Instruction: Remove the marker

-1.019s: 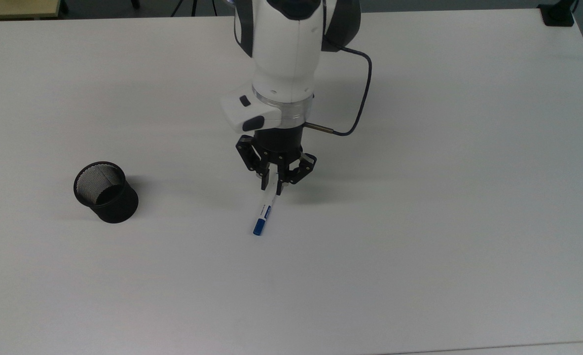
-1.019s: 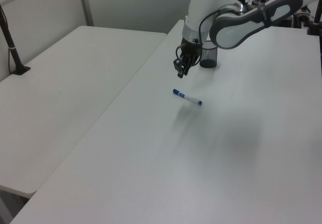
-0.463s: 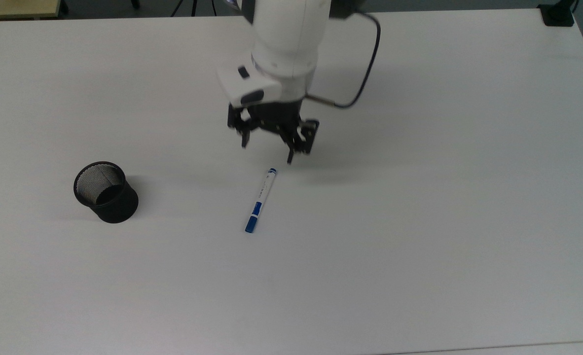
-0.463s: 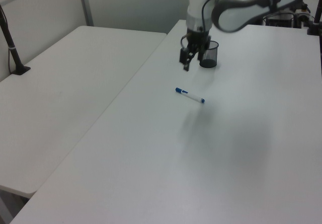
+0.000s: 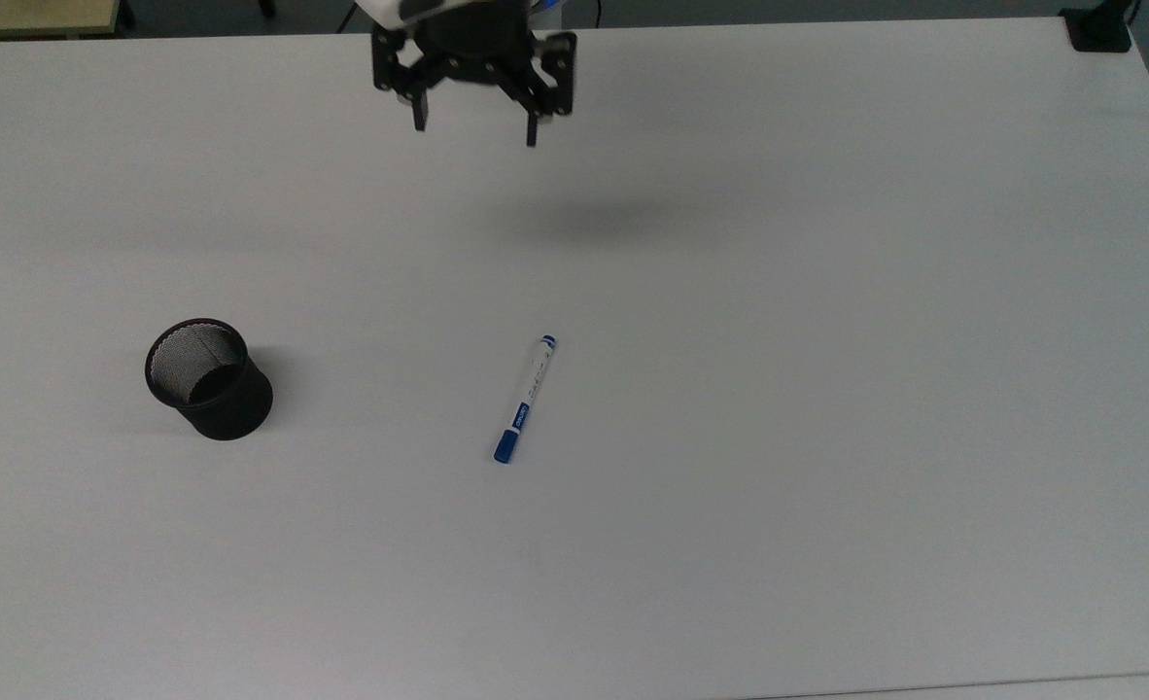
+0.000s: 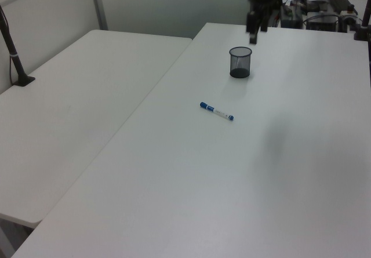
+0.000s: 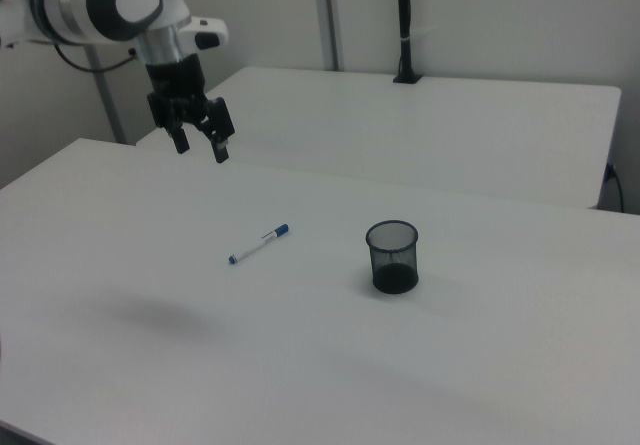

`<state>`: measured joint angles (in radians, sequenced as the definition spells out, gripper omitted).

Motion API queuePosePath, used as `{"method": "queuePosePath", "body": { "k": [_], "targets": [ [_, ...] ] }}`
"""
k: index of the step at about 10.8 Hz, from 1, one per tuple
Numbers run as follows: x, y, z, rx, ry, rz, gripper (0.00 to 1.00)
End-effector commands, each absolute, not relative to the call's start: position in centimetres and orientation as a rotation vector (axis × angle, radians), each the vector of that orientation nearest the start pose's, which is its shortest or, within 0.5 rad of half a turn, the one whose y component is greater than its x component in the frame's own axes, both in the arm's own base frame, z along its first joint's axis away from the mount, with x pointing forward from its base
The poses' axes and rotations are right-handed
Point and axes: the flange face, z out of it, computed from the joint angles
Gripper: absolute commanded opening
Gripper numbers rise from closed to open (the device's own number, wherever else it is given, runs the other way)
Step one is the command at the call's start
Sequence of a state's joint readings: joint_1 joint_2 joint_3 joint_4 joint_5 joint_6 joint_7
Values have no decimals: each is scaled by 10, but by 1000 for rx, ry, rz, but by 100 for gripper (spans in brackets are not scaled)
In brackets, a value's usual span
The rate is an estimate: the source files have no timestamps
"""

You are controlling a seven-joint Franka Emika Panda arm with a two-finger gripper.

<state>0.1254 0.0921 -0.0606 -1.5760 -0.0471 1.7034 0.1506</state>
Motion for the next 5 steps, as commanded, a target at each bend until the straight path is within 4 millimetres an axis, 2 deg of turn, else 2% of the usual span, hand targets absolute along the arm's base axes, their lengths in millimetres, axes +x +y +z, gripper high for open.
{"method": "queuePosePath", "body": {
  "k": [1, 5],
  "targets": [
    [556, 3, 608, -3136, 175, -10, 100],
    [553, 2, 608, -3135, 185, 36, 100]
  ]
}}
